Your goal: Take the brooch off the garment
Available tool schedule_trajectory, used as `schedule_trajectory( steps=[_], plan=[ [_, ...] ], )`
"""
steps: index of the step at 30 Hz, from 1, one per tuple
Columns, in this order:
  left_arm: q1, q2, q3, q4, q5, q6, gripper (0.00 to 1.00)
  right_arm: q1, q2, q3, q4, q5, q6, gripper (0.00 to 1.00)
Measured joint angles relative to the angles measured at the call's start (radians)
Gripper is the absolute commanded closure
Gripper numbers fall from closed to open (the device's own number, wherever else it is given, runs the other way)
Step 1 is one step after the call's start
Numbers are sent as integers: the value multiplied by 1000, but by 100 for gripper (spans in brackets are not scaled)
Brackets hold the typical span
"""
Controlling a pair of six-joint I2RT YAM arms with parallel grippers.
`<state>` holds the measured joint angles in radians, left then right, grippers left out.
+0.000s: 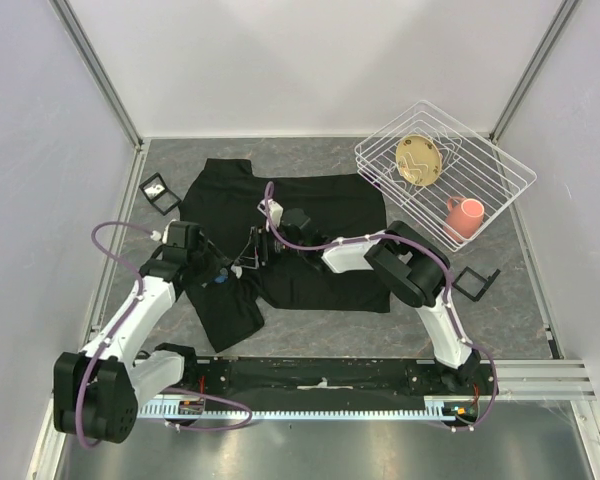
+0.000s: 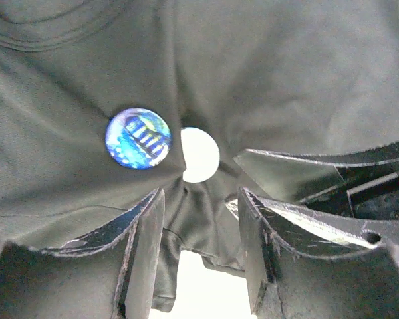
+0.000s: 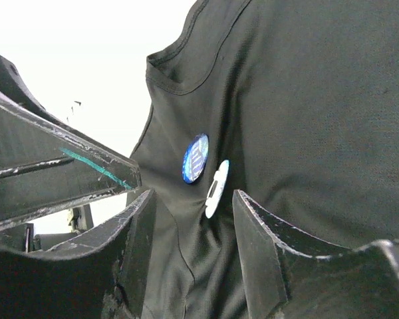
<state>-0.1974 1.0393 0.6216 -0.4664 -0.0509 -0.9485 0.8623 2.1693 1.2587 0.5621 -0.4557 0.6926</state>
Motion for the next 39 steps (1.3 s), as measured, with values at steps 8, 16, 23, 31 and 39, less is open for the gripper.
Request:
schedule_trajectory(
  steps=[8,16,23,31,39],
  plan=[
    [131,71,-24,38,190,-5,46,11,47,33,-35,5,-8,59],
    [157,155,-24,93,269,-62,45,19,80,61,-52,5,-10,70],
    [172,218,-23,111,277,-100,45,23,91,68,-55,4,-13,81],
    [188,284,-13,132,298,-134,45,23,91,68,-55,4,-13,92],
    [191,309,5,152,322,-171,40,24,91,68,-53,4,-14,100]
  ],
)
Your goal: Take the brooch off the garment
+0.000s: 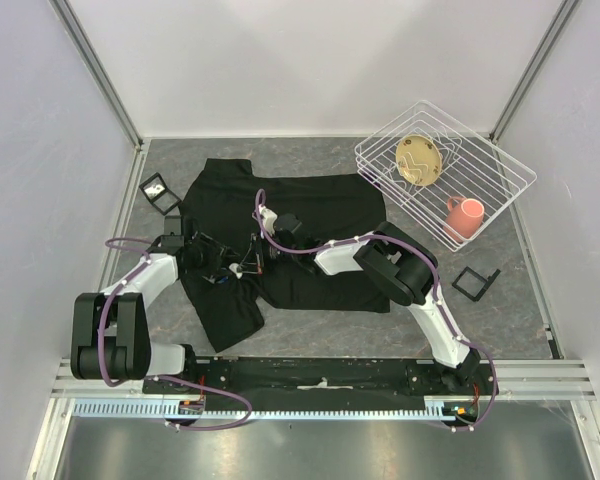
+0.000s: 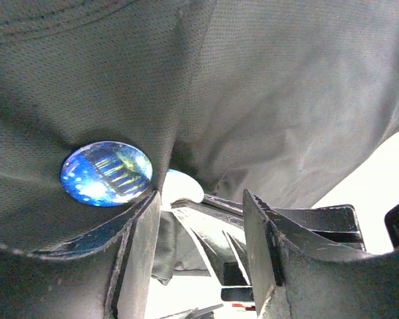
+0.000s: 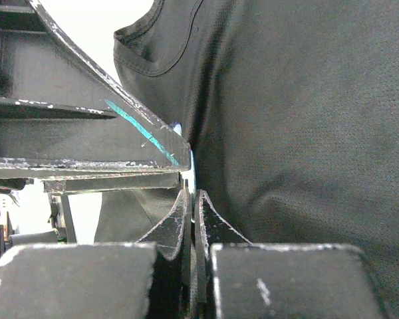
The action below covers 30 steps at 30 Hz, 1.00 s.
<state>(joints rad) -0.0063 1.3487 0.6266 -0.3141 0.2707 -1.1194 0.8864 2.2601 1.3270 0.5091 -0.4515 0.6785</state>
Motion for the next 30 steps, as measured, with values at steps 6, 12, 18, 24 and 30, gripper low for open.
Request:
schedule_trajectory(
  steps=[6,12,18,24,30],
  plan=[
    [0,11,0,34,28,-43,40,0,0,-1,7,0,2,100],
    [0,24,0,46,30,-68,41,0,0,-9,13,1,2,100],
    [0,24,0,48,29,-74,40,0,0,-9,14,2,2,100],
    [0,25,0,48,29,-80,39,1,0,-9,13,3,2,100],
    [0,33,0,48,29,-88,39,3,0,-9,13,8,-2,100]
  ],
)
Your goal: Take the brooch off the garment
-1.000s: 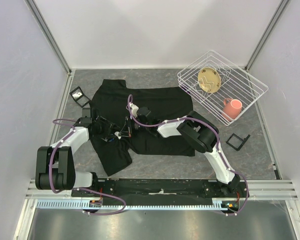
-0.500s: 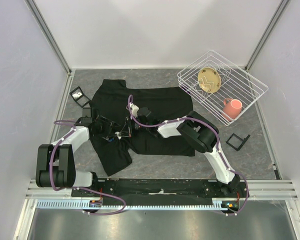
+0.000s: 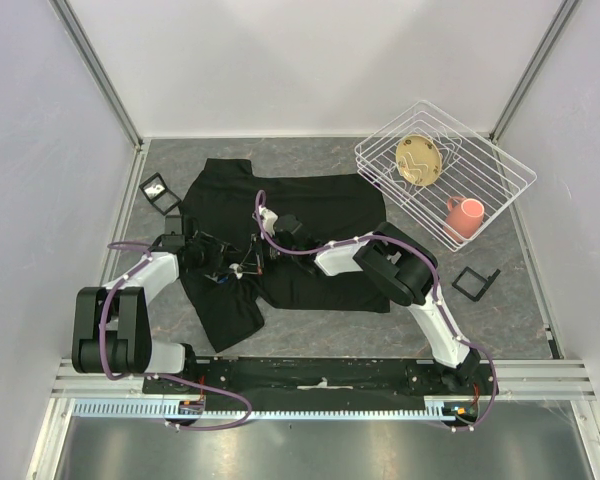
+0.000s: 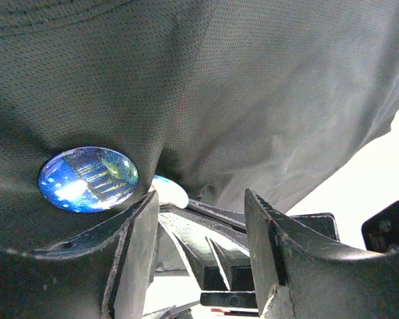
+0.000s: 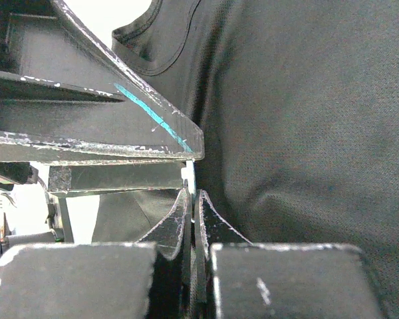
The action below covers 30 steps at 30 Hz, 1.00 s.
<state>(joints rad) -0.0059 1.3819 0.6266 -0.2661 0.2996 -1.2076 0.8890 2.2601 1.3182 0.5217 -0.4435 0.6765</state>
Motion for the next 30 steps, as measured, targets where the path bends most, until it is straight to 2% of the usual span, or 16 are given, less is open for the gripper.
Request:
schedule_trajectory(
  steps=[15,30],
  plan=[
    [3,17,0,-3,-3,-26,38,14,0,1,-8,35,-39,100],
    [5,50,37,-57,-2,-31,38,42,-28,3,-53,100,-202,100]
  ],
)
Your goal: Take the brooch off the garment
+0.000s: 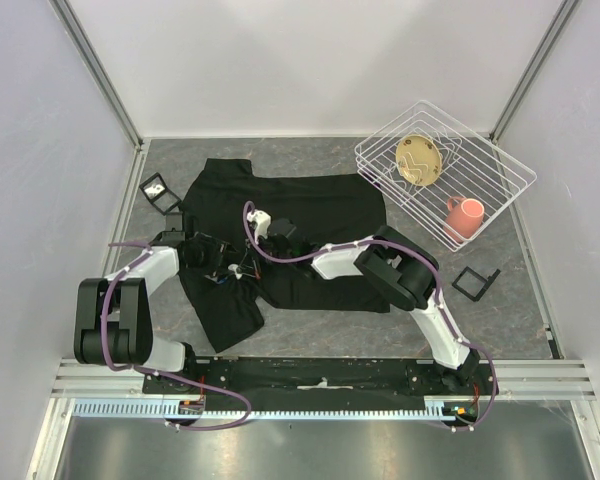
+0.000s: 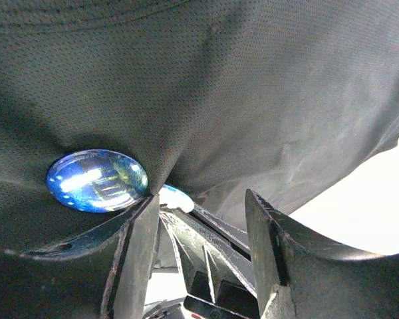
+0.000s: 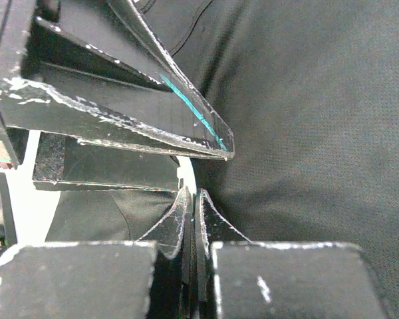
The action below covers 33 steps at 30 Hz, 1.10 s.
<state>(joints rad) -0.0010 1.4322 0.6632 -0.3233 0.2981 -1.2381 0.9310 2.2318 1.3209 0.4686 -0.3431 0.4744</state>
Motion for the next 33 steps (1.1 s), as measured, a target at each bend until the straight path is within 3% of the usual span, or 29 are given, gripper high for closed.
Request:
schedule_trajectory(
  steps=[16,24,33],
  plan=[
    [-1,21,13,-58,-1,0,39,45,-68,-71,31,79,-160,100],
    [2,-74,-5,-71,-27,27,38,57,-73,-70,10,105,-114,100],
    [39,-172,-91,-63,2,25,44,61,-98,-126,50,171,-35,100]
  ],
)
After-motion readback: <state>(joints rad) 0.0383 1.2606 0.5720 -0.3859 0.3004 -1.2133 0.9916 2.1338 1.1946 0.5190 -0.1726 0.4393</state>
